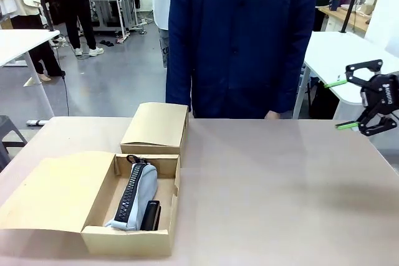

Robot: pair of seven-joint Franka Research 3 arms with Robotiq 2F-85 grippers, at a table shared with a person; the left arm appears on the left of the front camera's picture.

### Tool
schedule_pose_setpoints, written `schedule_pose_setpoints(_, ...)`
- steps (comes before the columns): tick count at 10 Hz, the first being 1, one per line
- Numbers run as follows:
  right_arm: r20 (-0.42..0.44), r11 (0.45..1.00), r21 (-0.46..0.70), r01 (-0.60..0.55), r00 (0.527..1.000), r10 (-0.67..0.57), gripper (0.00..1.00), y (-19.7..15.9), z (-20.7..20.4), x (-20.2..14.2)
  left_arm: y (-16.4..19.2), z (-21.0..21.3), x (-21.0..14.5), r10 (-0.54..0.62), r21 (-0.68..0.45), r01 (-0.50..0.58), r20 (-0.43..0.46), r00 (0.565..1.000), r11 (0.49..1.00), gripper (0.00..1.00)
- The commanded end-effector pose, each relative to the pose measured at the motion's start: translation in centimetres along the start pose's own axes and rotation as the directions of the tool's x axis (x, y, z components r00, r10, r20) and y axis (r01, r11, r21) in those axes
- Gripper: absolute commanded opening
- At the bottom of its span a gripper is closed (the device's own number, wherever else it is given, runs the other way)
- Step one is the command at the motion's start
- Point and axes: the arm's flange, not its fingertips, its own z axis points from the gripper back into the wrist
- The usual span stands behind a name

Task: Place items inside the box.
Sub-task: Pick up a Pencil pouch or Stapler and place it inside the Mailer Box closest to the robot, then close the lid of the Mailer Box closest to the robot.

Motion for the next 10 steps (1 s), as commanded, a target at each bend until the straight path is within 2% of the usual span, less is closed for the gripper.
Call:
schedule_pose_setpoints(1,-0.019,0.994,0.101,-0.033,0.999,0.035,1.0,-0.18,1.75,-0.34,0.02,-0.09,0.05,-0.019,-0.021,0.019,0.008,1.0,1.0,1.0)
schedule_pose_setpoints(10,-0.019,0.994,0.101,-0.033,0.999,0.035,1.0,-0.18,1.75,-0.34,-0.01,0.0,0.0,0.0,0.0,0.0,0.0,1.0,1.0,1.0)
